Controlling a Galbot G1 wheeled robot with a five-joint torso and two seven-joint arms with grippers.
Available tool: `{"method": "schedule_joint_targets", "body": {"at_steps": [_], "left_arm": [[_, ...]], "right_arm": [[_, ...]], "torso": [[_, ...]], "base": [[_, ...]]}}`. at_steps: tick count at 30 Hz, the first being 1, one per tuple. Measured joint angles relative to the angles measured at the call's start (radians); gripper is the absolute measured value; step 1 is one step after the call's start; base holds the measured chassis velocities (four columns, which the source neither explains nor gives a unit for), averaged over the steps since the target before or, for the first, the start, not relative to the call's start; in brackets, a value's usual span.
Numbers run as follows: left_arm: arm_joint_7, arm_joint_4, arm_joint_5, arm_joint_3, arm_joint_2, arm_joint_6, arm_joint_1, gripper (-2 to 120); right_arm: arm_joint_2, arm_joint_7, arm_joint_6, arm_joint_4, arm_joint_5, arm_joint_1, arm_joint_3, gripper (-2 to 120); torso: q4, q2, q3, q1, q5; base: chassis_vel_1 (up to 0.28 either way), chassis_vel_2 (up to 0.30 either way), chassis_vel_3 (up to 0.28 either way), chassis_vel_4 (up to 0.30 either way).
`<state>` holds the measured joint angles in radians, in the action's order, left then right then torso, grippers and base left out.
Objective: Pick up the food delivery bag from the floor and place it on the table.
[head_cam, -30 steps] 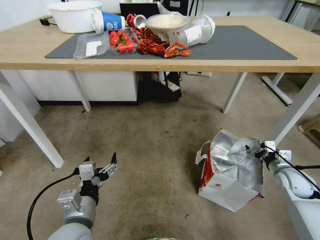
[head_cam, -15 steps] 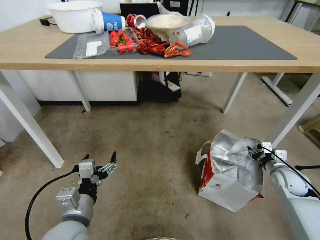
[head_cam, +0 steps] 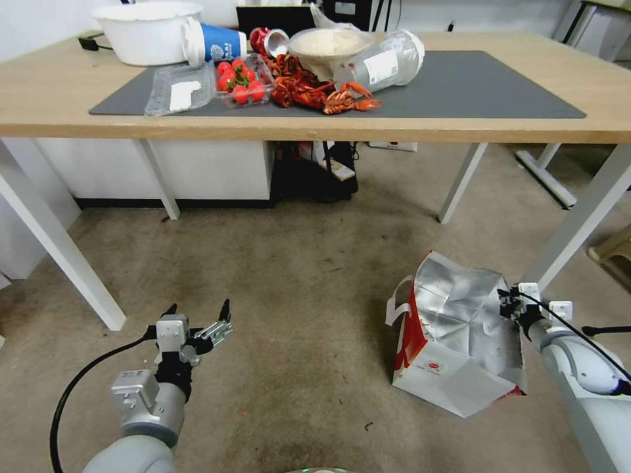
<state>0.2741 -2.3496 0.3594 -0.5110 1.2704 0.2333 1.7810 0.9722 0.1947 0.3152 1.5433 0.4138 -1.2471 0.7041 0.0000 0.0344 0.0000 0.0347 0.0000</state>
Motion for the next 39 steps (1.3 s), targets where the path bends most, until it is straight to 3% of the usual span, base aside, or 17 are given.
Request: {"method": "schedule_joint_targets", "body": {"at_steps": [9, 12, 13, 16, 18, 20, 22, 27, 29, 39], "left_arm": [[0.0, -0.005, -0.006, 0.002, 0.007, -0.005, 0.004, 100], [0.0, -0.007, -0.007, 0.001, 0.009, -0.01, 0.006, 100], [0.0, -0.007, -0.007, 0.001, 0.009, -0.01, 0.006, 100], [0.0, -0.009, -0.007, 0.0, 0.013, -0.013, 0.008, 100], [0.0, -0.009, -0.007, 0.0, 0.014, -0.013, 0.009, 100], [0.001, -0.009, -0.007, 0.0, 0.016, -0.014, 0.01, 100], [0.001, -0.009, -0.007, 0.0, 0.016, -0.014, 0.009, 100], [-0.001, -0.008, -0.006, 0.0, 0.017, -0.014, 0.007, 100], [-0.001, -0.007, -0.003, 0.001, 0.017, -0.013, 0.005, 100], [-0.001, -0.004, 0.006, 0.001, 0.017, -0.01, 0.002, 100]], "right_arm": [[-0.052, 0.21, -0.105, 0.044, 0.083, -0.028, 0.015, 0], [-0.078, 0.376, -0.186, 0.044, 0.132, -0.032, 0.019, 0], [-0.078, 0.376, -0.186, 0.044, 0.132, -0.032, 0.019, 0], [-0.104, 0.604, -0.238, 0.04, 0.164, -0.028, 0.033, 0], [-0.108, 0.642, -0.247, 0.04, 0.171, -0.026, 0.035, 0], [-0.123, 0.803, -0.278, 0.038, 0.215, -0.016, 0.037, 0], [-0.131, 0.85, -0.282, 0.041, 0.231, -0.012, 0.037, 0], [-0.173, 0.98, -0.221, 0.083, 0.295, -0.013, 0.039, 0], [-0.21, 1.07, -0.154, 0.12, 0.339, -0.013, 0.046, 0], [-0.268, 1.19, -0.018, 0.216, 0.523, -0.015, 0.047, 0]], "torso": [[0.0, 0.0, 0.0, 0.0, 0.0], [0.0001, 0.0, 0.0, 0.0, 0.0], [0.0001, 0.0, 0.0, 0.0, 0.0], [-0.0001, 0.0, 0.0, 0.0, 0.0], [-0.0001, 0.0, 0.0, 0.0, 0.0], [0.0, 0.0, 0.0, 0.0, 0.0], [0.0, 0.0, 0.0, 0.0, 0.0001], [0.0, 0.0, 0.0, 0.0, -0.0001], [0.0, 0.0, 0.0, 0.0, -0.0001], [0.0, 0.0, 0.0, 0.0, -0.0002]], "base": [[0.0, 0.0, 0.0, 0.0], [0.0, 0.0, 0.0, 0.0], [0.0, 0.0, 0.0, 0.0], [0.0, 0.0, 0.0, 0.0], [0.0, 0.0, 0.0, 0.0], [0.0, 0.0, 0.0, 0.0], [0.0, 0.0, 0.0, 0.0], [0.0, 0.0, 0.0, 0.0], [0.0, 0.0, 0.0, 0.0], [0.0, 0.0, 0.0, 0.0]]}}
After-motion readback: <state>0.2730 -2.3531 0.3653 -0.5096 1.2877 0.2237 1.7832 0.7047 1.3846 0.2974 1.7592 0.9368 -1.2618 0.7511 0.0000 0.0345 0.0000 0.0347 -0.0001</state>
